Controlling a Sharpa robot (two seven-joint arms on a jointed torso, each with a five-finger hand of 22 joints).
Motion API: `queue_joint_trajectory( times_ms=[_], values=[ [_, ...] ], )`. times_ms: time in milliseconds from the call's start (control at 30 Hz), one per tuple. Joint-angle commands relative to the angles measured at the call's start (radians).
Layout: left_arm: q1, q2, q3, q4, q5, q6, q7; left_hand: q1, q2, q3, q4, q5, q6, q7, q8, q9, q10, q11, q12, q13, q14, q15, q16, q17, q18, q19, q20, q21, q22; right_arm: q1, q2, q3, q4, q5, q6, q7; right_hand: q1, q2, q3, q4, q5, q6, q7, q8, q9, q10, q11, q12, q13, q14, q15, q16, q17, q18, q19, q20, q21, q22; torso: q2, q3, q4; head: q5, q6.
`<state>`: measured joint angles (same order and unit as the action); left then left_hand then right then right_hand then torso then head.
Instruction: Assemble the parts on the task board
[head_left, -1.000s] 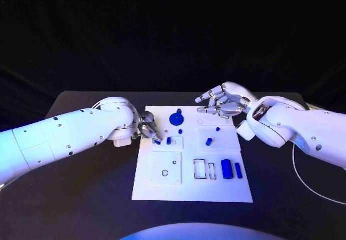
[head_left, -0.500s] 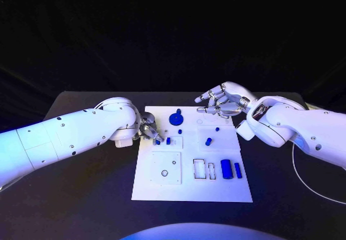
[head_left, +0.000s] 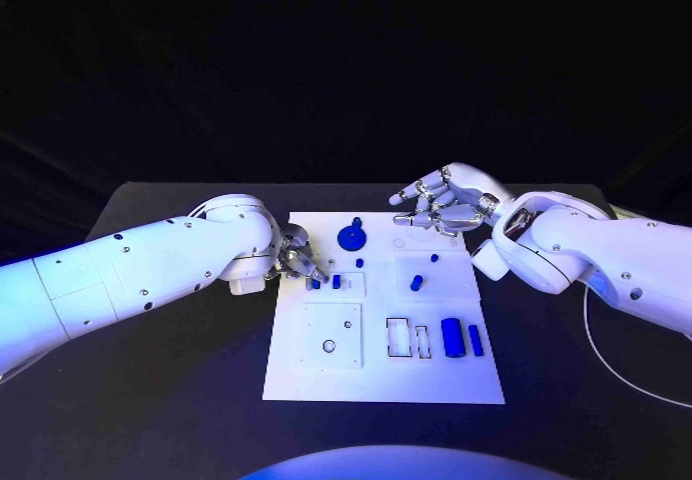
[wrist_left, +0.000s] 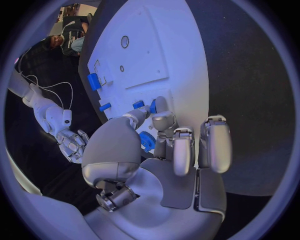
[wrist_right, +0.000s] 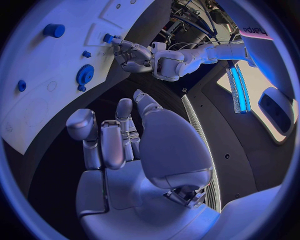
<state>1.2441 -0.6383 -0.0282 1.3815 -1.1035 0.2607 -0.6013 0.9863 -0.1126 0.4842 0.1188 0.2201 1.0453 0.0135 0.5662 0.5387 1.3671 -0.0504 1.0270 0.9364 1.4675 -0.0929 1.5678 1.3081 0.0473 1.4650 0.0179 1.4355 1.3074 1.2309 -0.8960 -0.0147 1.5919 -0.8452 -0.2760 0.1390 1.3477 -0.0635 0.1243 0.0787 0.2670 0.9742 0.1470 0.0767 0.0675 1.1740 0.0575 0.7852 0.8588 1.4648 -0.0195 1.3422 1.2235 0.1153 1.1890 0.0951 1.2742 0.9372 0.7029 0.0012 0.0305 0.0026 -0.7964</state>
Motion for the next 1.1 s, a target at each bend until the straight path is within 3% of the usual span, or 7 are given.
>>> queue_joint_trajectory(
  times_ms=[33, 433, 600, 867, 1000, 1100],
  values=[
    [-0.007, 0.003, -0.005, -0.004, 0.012, 0.022, -0.022, -0.015, -0.001, -0.041, 0.013, -0.006, 0.008, 0.002, -0.008, -0.003, 0.009, -0.001, 0.007, 0.002, 0.103, -0.009, 0.003, 0.263, -0.014, 0.057, -0.008, 0.005, 0.177, -0.001, 0.0, 0.0, 0.002, -0.006, 0.012, 0.005, 0.001, 0.008, 0.002, 0.003, 0.007, 0.007, 0.001, 0.007, 0.0, -0.003, -0.001, 0.004, -0.001, 0.029, 0.002, -0.006, -0.001, 0.012, -0.008, -0.003, -0.004, -0.002, 0.0, 0.0004, 0.0006, -0.001, -0.001],
    [-0.007, -0.018, 0.0, 0.008, 0.011, -0.013, -0.024, -0.025, -0.005, -0.19, 0.057, -0.008, 0.019, 0.0, -0.015, -0.009, 0.013, -0.002, 0.013, 0.01, 0.103, -0.01, 0.003, 0.263, -0.015, 0.06, -0.01, 0.01, 0.184, -0.001, 0.0, 0.0, 0.001, -0.005, 0.015, 0.005, -0.002, 0.008, 0.0, 0.006, 0.007, 0.007, 0.001, 0.007, 0.0, -0.004, 0.0, 0.004, -0.002, 0.028, 0.002, -0.007, -0.003, 0.012, -0.008, -0.003, -0.005, -0.004, 0.0, -0.0009, -0.0001, 0.0, 0.002],
    [-0.005, -0.04, 0.006, 0.029, 0.018, -0.091, -0.007, -0.017, -0.002, -0.237, 0.073, -0.007, 0.017, 0.0, -0.017, -0.009, 0.013, -0.003, 0.016, 0.014, 0.103, -0.012, 0.003, 0.263, -0.014, 0.058, -0.011, 0.002, 0.181, -0.001, 0.0, 0.0, 0.0, -0.005, 0.015, 0.005, -0.002, 0.008, 0.0, 0.006, 0.007, 0.007, 0.001, 0.007, 0.0, -0.004, 0.0, 0.004, -0.002, 0.028, 0.002, -0.007, -0.003, 0.012, -0.008, -0.003, -0.005, -0.004, -0.001, -0.0001, 0.0012, -0.001, 0.002],
    [0.0, -0.057, 0.016, 0.044, 0.099, -0.246, 0.054, -0.004, -0.005, -0.308, 0.105, -0.005, -0.014, 0.009, -0.024, -0.009, -0.02, 0.005, -0.03, -0.033, 0.103, -0.009, 0.003, 0.263, -0.008, 0.051, -0.011, -0.021, 0.168, -0.001, 0.003, 0.0, -0.003, -0.005, 0.015, 0.004, -0.003, 0.008, 0.0, 0.006, 0.007, 0.007, 0.001, 0.007, 0.0, -0.003, 0.0, 0.005, -0.002, 0.028, 0.002, -0.007, -0.002, 0.012, -0.008, -0.003, -0.005, -0.004, 0.0, -0.0003, 0.0001, 0.0, 0.005],
    [0.002, -0.065, 0.018, 0.045, 0.158, -0.305, 0.094, -0.006, -0.003, -0.364, 0.151, -0.015, -0.041, 0.02, -0.032, -0.011, -0.065, 0.014, -0.1, -0.107, 0.103, -0.003, 0.003, 0.263, 0.001, 0.036, -0.005, -0.064, 0.144, -0.001, 0.003, 0.0, -0.004, -0.004, 0.016, 0.001, -0.003, 0.008, 0.0, 0.006, 0.007, 0.007, 0.001, 0.007, 0.0, -0.003, 0.0, 0.005, -0.002, 0.028, 0.002, -0.007, -0.002, 0.012, -0.008, -0.003, -0.005, -0.004, 0.001, -0.0001, -0.0014, -0.002, 0.006],
    [0.003, -0.068, 0.018, 0.043, 0.188, -0.333, 0.121, 0.003, -0.007, -0.42, 0.173, -0.052, -0.086, 0.041, -0.052, -0.022, -0.159, 0.033, -0.242, -0.252, 0.099, 0.012, -0.007, 0.248, 0.021, 0.002, 0.006, -0.156, 0.091, -0.001, 0.003, 0.0, -0.004, -0.004, 0.016, 0.0, -0.003, 0.008, 0.0, 0.006, 0.007, 0.007, 0.001, 0.007, 0.0, -0.003, 0.0, 0.005, -0.002, 0.028, 0.002, -0.007, -0.002, 0.012, -0.008, -0.003, -0.005, -0.004, 0.0, 0.0007, -0.0004, -0.004, 0.008]
  ],
)
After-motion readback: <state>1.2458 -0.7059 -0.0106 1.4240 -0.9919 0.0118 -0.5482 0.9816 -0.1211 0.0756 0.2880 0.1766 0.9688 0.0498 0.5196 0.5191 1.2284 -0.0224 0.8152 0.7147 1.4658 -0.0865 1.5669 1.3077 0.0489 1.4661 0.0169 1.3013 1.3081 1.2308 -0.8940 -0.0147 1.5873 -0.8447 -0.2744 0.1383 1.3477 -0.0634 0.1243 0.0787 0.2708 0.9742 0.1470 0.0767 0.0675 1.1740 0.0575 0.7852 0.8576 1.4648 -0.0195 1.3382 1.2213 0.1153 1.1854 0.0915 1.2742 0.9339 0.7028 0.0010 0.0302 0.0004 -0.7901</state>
